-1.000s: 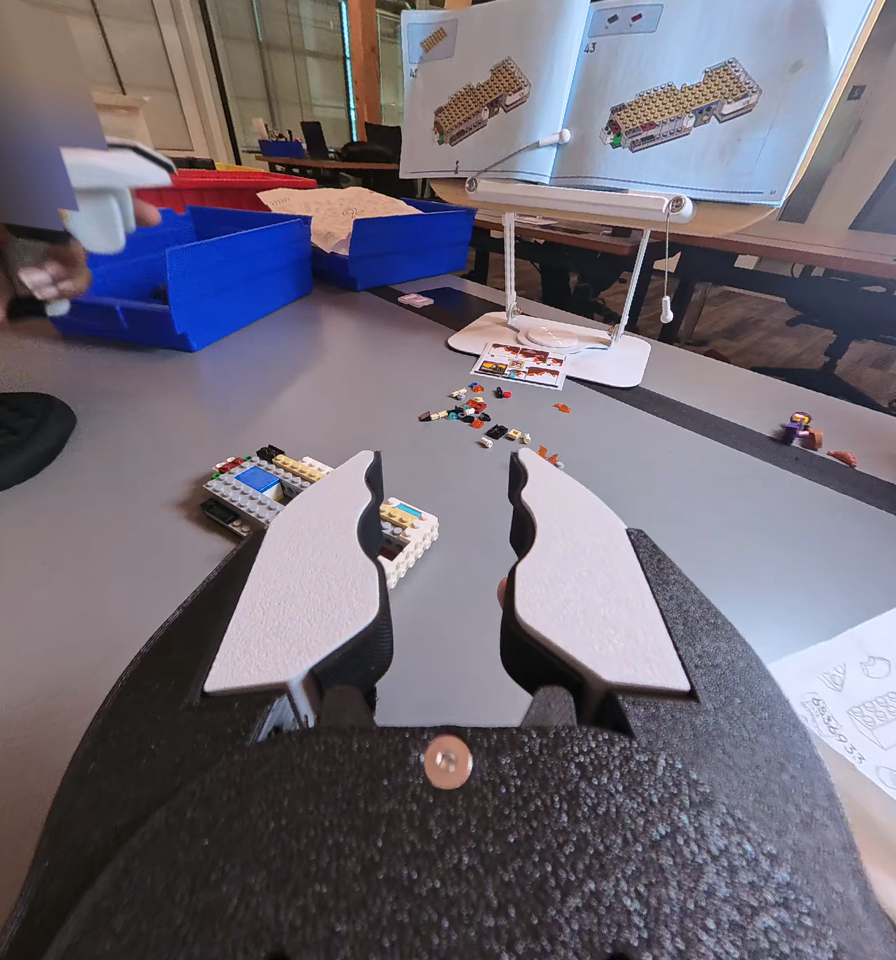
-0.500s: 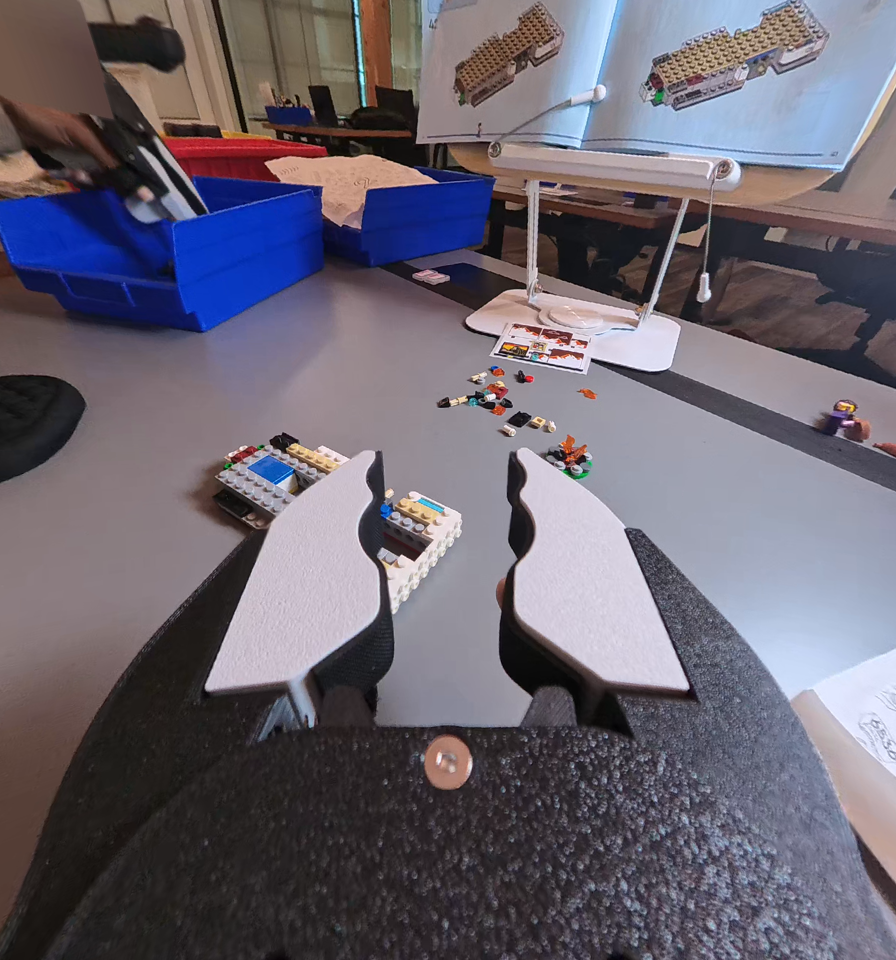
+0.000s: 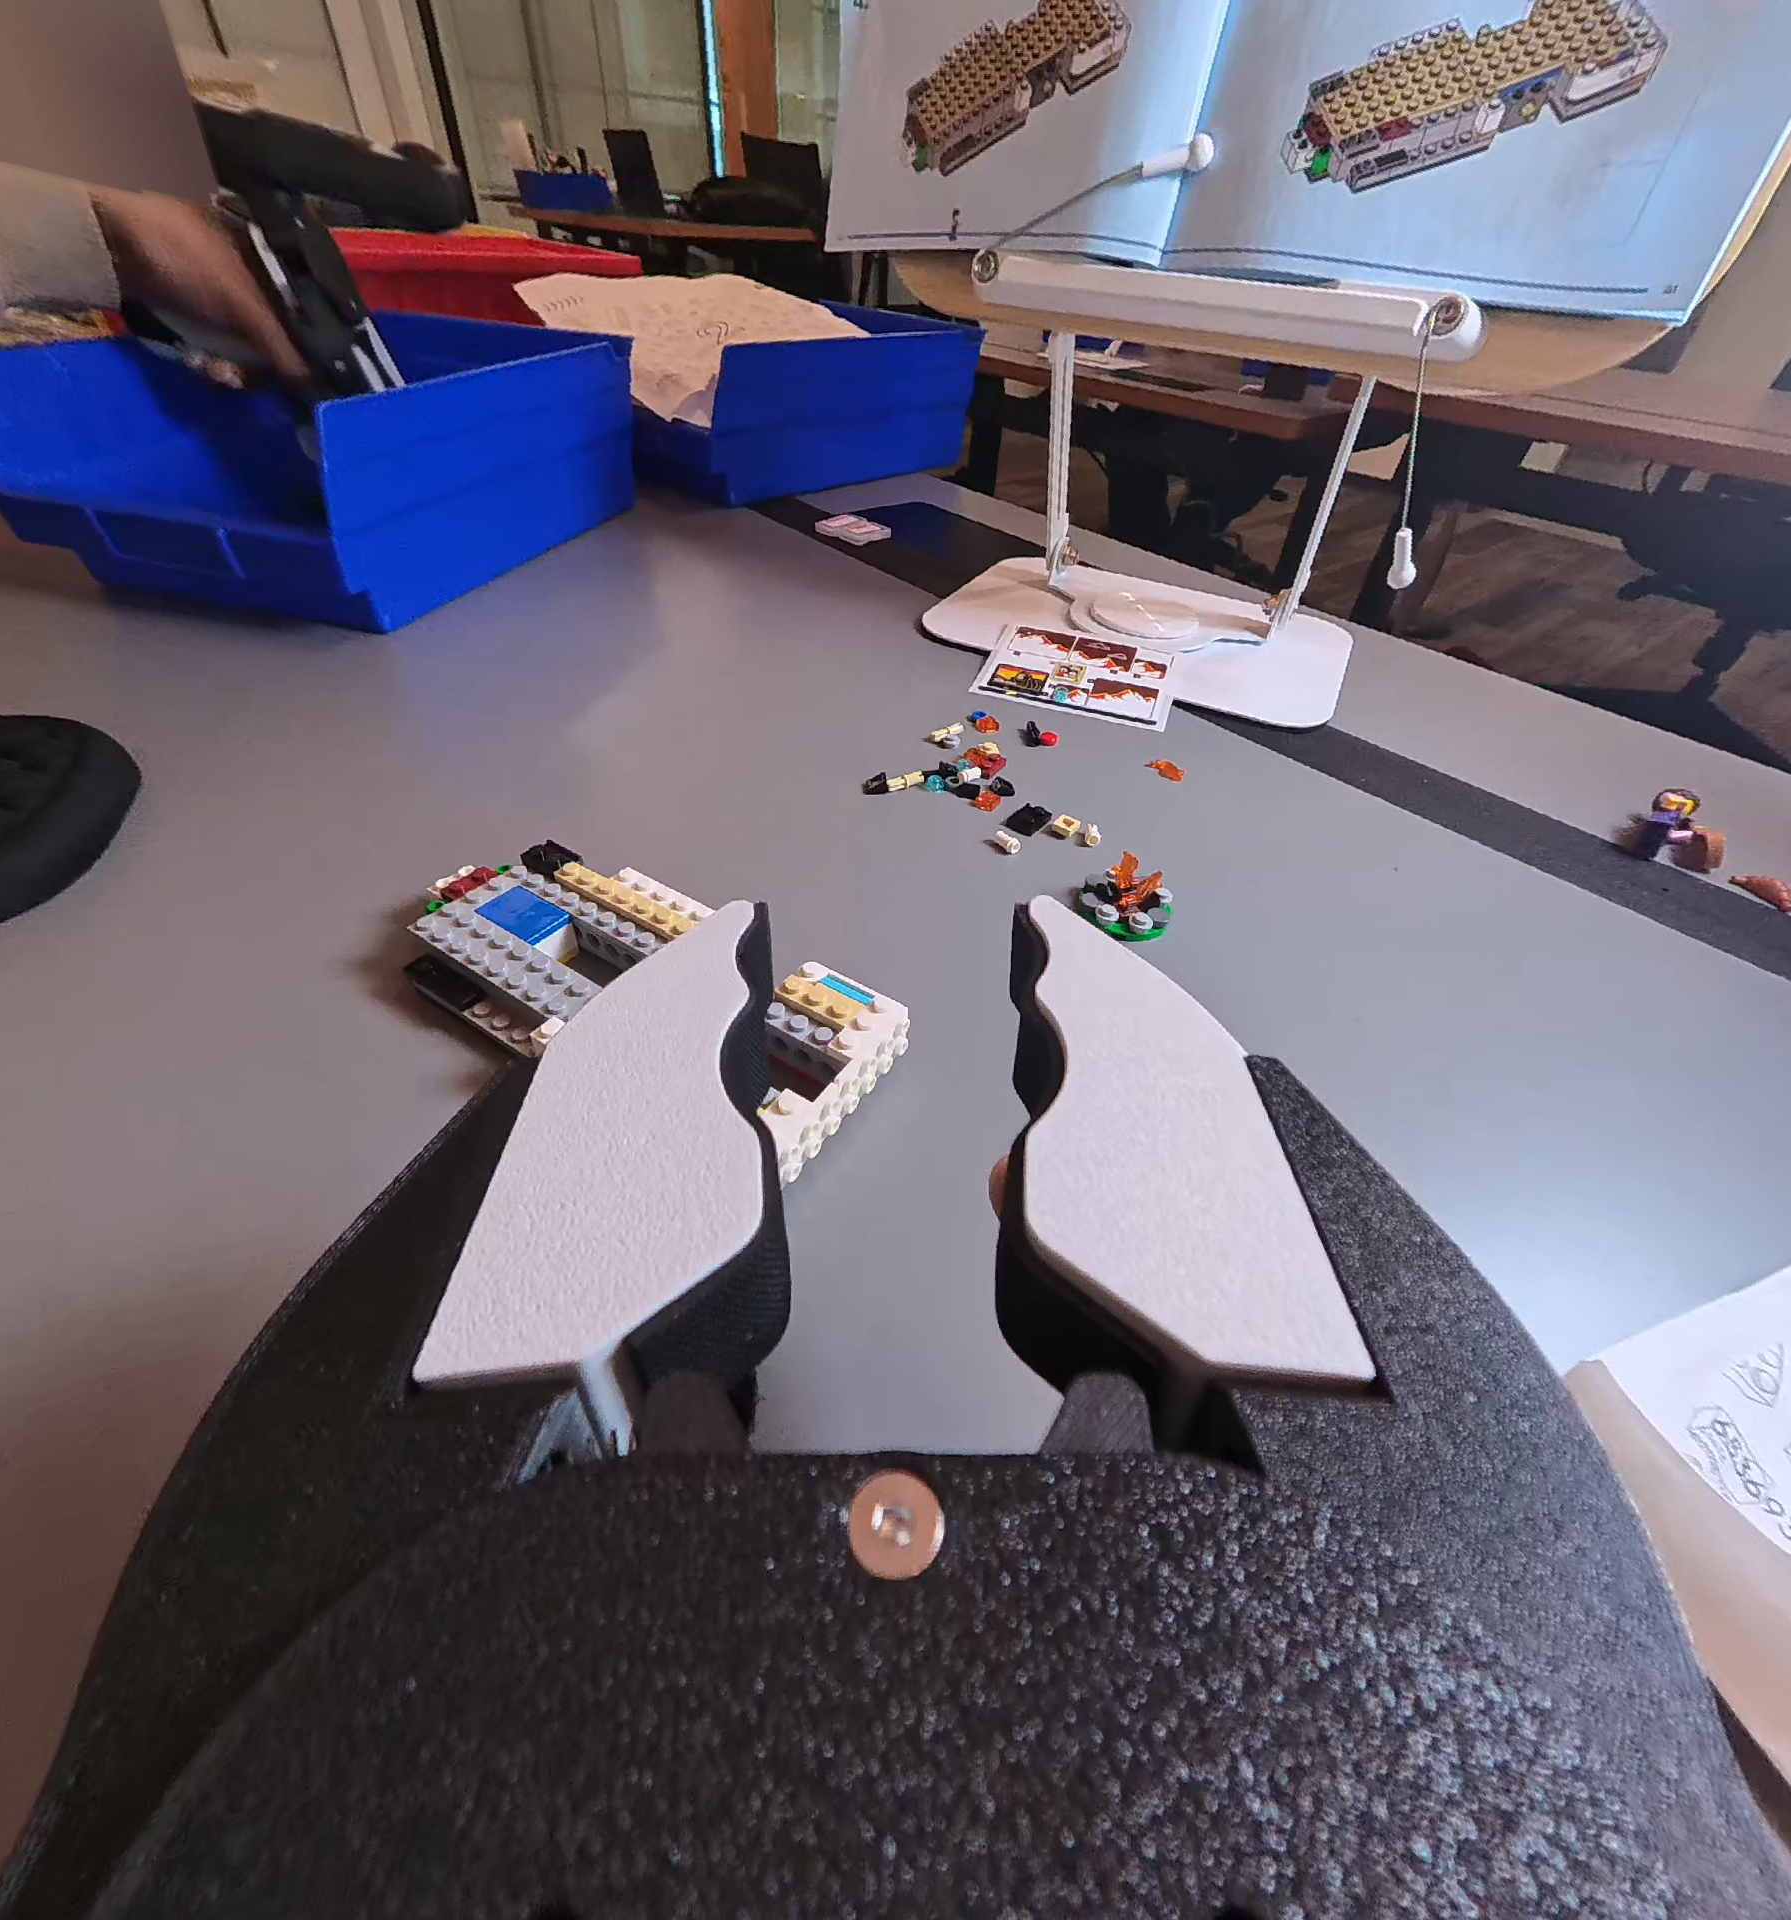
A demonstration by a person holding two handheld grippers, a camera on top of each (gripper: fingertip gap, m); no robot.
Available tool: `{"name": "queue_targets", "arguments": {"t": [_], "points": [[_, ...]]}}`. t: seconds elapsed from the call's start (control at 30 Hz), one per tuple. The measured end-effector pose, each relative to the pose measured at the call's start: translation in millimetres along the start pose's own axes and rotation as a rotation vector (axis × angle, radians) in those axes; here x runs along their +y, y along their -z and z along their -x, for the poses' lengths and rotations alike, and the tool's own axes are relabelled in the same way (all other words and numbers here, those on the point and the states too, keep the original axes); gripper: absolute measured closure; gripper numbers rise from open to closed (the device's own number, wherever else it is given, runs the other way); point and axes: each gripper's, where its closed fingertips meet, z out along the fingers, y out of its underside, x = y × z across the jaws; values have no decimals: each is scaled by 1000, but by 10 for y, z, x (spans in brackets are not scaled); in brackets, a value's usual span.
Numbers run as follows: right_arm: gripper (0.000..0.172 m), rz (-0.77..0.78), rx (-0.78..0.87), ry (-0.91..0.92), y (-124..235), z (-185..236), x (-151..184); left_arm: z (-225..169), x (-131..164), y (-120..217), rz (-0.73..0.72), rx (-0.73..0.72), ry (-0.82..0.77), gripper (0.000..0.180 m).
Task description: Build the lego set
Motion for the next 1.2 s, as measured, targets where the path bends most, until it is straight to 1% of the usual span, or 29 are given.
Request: {"name": "queue_targets", "arguments": {"t": [0.1,0.13,0.17,0.2,0.33,0.4,0.43,0.5,0.57,0.63,0.67,0.7,0.73,0.8,0.87,0.9,0.93,0.97,1.03,1.07,1.1,1.13,1.17,1.2], "points": [[128,-5,-10,-3,11,14,-12,-34,47,-92,56,-6,-24,132],[128,-7,-14,-1,17,22,-16,-39,-21,-96,21,6,-12,139],[128,-8,-17,2,24,28,-17,-3,-23,-108,31,-6,-23,145],[128,-9,-20,4,30,33,-20,27,-18,-115,35,-20,-58,158],[129,-28,-35,15,71,69,-71,17,-14,-119,34,19,-40,159],[129,-43,-35,28,101,77,-115,-95,26,-75,49,62,-47,159],[129,-51,-35,31,119,79,-137,-156,11,-17,21,77,-47,180],[129,-68,-37,33,160,83,-182,-254,-84,243,-86,61,-66,180],[128,-87,-39,35,192,88,-223,-403,-184,641,-192,19,-146,180],[129,-95,-47,30,200,95,-242,-564,-265,967,-269,2,-185,180],[129,-99,-54,26,203,105,-250,-617,-287,1065,-289,-4,-194,180],[129,-102,-61,22,207,119,-255,-643,-280,1111,-286,-6,-204,176],[129,-103,-69,21,210,136,-260,-616,-263,1112,-268,-23,-205,167],[129,-103,-77,26,213,161,-263,-467,-249,1024,-238,-57,-181,158],[128,-98,-82,30,212,182,-262,-320,-137,782,-130,-28,-113,141],[128,-97,-83,31,213,190,-263,-189,-97,644,-88,-53,-83,140],[128,-95,-83,34,214,196,-263,-77,-62,515,-59,-68,-45,143],[128,-93,-81,37,215,198,-261,8,-17,389,-25,-62,27,142],[128,-87,-73,44,216,188,-255,137,91,166,52,-50,131,131],[128,-85,-70,43,215,179,-250,224,135,79,81,-73,159,128],[128,-84,-67,40,213,169,-244,280,163,5,101,-80,188,126],[128,-81,-66,33,209,159,-238,279,190,-61,123,-58,221,124],[128,-78,-66,26,204,149,-228,249,194,-104,135,-19,254,128],[128,-75,-67,20,200,141,-217,253,152,-112,114,0,297,128]]}}
